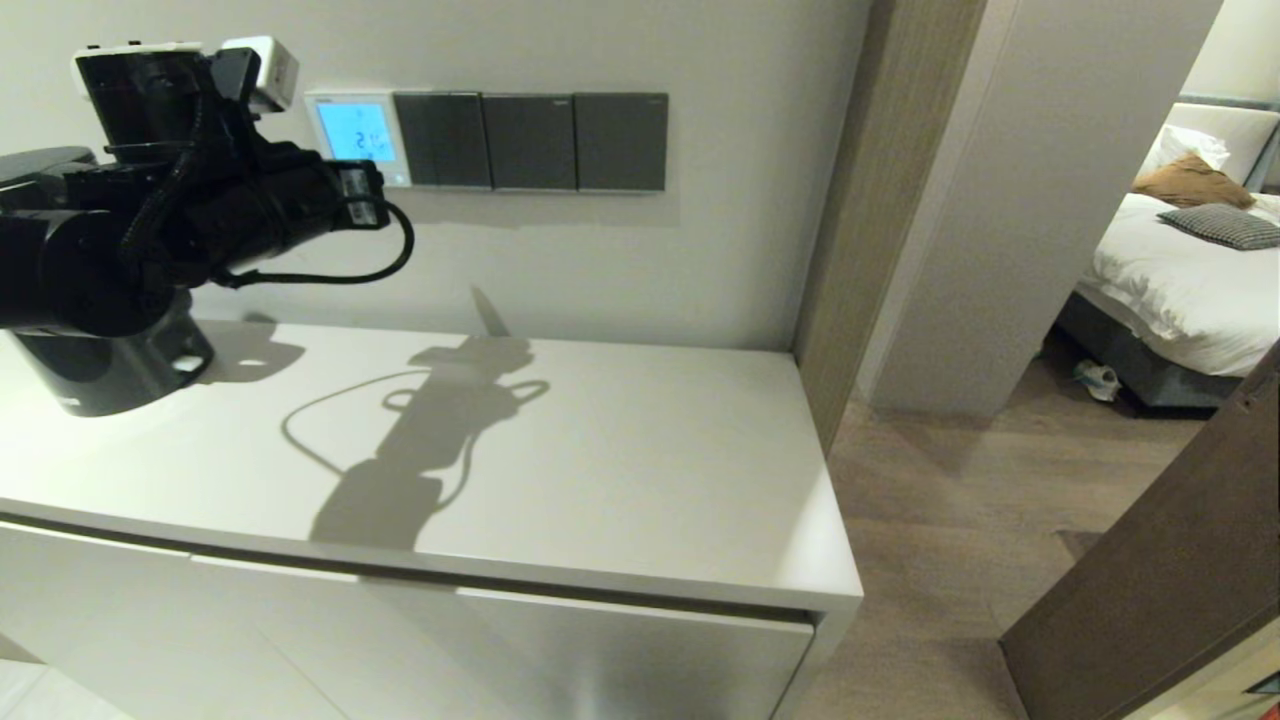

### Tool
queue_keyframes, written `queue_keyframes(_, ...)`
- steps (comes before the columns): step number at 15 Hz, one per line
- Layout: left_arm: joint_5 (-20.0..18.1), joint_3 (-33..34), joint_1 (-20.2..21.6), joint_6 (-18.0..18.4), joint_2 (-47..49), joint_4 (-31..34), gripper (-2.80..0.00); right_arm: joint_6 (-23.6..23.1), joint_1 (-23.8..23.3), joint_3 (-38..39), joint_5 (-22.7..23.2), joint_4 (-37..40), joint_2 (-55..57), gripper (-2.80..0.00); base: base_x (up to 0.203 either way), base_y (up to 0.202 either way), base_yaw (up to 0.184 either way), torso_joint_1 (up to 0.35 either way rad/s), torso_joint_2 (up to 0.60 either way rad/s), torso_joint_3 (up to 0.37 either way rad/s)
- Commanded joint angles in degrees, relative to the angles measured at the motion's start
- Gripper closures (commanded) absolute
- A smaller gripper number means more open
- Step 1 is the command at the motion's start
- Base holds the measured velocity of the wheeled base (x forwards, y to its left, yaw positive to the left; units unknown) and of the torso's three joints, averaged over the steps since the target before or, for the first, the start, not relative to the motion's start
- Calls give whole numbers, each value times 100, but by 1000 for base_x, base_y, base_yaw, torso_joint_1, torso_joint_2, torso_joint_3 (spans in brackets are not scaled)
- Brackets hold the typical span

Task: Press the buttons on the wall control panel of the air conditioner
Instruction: Turn on the central air conditioner, then press the temperature increase button

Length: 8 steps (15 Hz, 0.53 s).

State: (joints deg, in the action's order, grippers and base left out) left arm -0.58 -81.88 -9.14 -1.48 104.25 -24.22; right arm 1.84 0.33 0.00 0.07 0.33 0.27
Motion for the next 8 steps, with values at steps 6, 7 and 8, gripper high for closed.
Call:
queue_keyframes(6,-12,-179,326,7,60,-12,0,0,2,9,1,-3,8,0,0,0,0,0,0,0)
queue_keyframes(7,-12,-179,325,7,69,-12,0,0,2,9,1,2,8,0,0,0,0,0,0,0)
queue_keyframes(8,-12,-170,325,7,78,-12,0,0,2,9,1,2,8,0,0,0,0,0,0,0)
